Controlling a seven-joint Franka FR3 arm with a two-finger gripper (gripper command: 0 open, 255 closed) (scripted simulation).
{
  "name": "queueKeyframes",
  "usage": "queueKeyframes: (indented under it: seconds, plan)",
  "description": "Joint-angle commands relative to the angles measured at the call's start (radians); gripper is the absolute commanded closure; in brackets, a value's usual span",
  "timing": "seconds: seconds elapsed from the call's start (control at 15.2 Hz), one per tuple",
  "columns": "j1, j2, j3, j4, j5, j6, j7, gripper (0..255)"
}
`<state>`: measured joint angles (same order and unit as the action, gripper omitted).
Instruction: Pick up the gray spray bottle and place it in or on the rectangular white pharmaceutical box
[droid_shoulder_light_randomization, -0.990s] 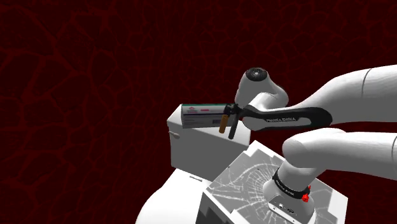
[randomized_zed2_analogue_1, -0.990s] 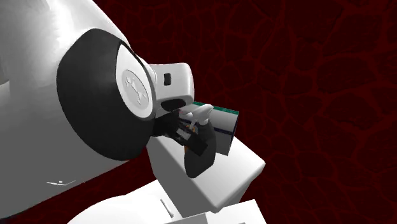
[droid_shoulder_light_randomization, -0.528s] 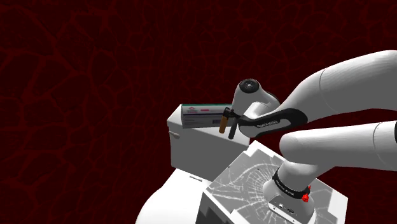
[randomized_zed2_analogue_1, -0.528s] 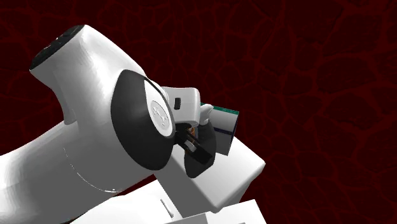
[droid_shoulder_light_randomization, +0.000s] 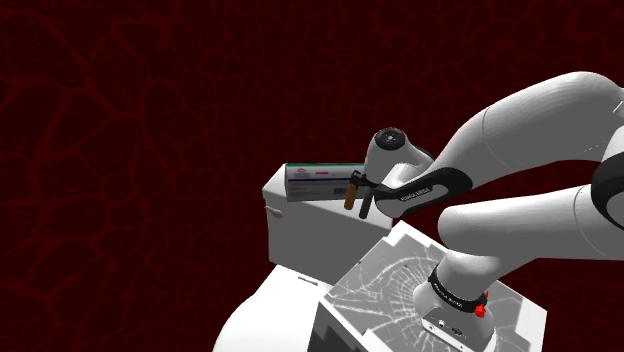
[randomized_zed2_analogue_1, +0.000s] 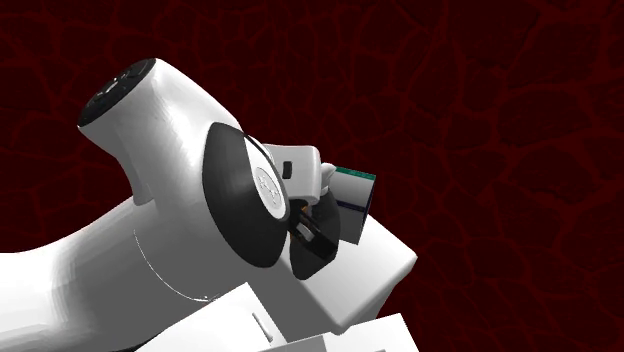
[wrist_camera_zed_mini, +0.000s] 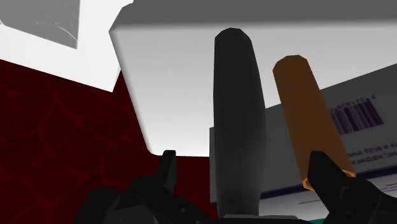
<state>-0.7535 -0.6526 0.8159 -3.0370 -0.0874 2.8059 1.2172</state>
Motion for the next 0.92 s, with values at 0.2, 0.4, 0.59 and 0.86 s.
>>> queueKeyframes:
  seconds: [0.2,0.4,0.59,0.86]
  plan:
    - [-0.001,0.002,0.001,-0.003,-0.001,0.000,-0.001,255]
    - [-0.001,0.002,0.003,-0.003,-0.001,0.001,0.001,255]
    - [-0.001,0.002,0.002,-0.003,-0.001,0.000,0.001,255]
    - [0.038,-0.028,-0.040,0.003,0.013,-0.043,-0.026,255]
